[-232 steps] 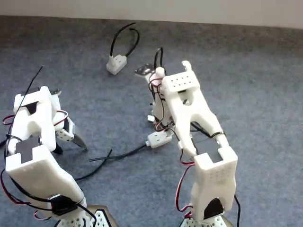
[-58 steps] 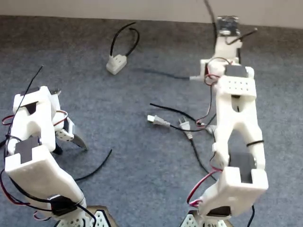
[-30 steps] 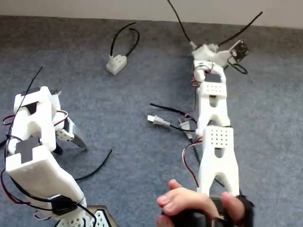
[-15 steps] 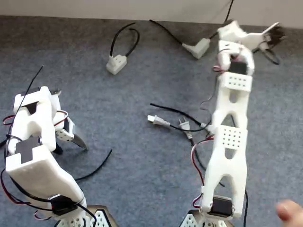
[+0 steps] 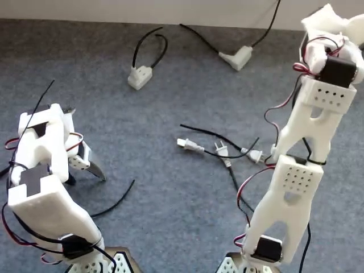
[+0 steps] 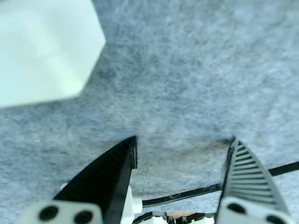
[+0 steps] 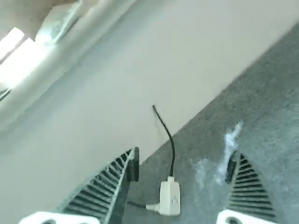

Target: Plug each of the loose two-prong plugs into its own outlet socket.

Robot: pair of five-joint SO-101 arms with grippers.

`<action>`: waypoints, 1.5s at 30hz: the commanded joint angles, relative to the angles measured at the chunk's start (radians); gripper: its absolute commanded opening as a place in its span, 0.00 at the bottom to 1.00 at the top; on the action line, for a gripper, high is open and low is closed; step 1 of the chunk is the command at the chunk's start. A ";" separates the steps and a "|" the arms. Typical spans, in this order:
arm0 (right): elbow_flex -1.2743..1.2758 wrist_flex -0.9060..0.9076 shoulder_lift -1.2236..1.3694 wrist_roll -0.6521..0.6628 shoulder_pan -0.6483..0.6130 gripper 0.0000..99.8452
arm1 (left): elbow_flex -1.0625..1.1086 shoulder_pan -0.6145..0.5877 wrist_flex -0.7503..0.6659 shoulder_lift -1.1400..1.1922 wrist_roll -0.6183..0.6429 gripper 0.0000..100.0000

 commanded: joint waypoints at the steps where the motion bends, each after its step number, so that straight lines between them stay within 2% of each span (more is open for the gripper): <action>1: -0.128 0.153 -0.162 0.155 -0.107 0.29 | -0.012 0.084 -0.008 -0.045 -0.003 0.31; 4: -0.128 0.308 -0.240 0.233 -0.177 0.29 | -0.038 0.097 0.000 -0.097 -0.005 0.31; 6: -0.125 0.386 -0.271 0.284 -0.208 0.29 | -0.081 0.082 0.068 -0.185 -0.011 0.31; 11: 0.031 0.381 -0.280 0.325 -0.196 0.29 | -0.285 0.054 0.328 -0.501 -0.229 0.31; 15: 0.277 0.381 -0.285 0.328 -0.174 0.29 | -0.295 -0.025 0.342 -0.769 -0.206 0.31; 19: 0.558 0.378 -0.278 0.330 -0.171 0.29 | -0.193 -0.147 0.341 -1.026 -0.365 0.31; 23: 0.791 0.341 -0.278 0.330 -0.170 0.29 | -0.085 -0.271 0.339 -1.296 -0.635 0.31; 26: 0.932 0.302 -0.278 0.324 -0.170 0.29 | 0.030 -0.302 0.310 -1.468 -0.887 0.31; 34: 1.299 0.093 -0.280 0.305 -0.171 0.29 | 0.636 -0.309 -0.020 -1.899 -1.527 0.31; 39: 1.420 -0.018 -0.280 0.238 -0.170 0.29 | 1.024 -0.424 -0.152 -2.204 -1.944 0.31; 42: 1.440 -0.039 -0.280 0.233 -0.170 0.29 | 1.122 -0.493 -0.157 -2.161 -2.120 0.31; 45: 1.440 -0.045 -0.278 0.232 -0.168 0.29 | 1.155 -0.515 -0.150 -2.157 -2.211 0.31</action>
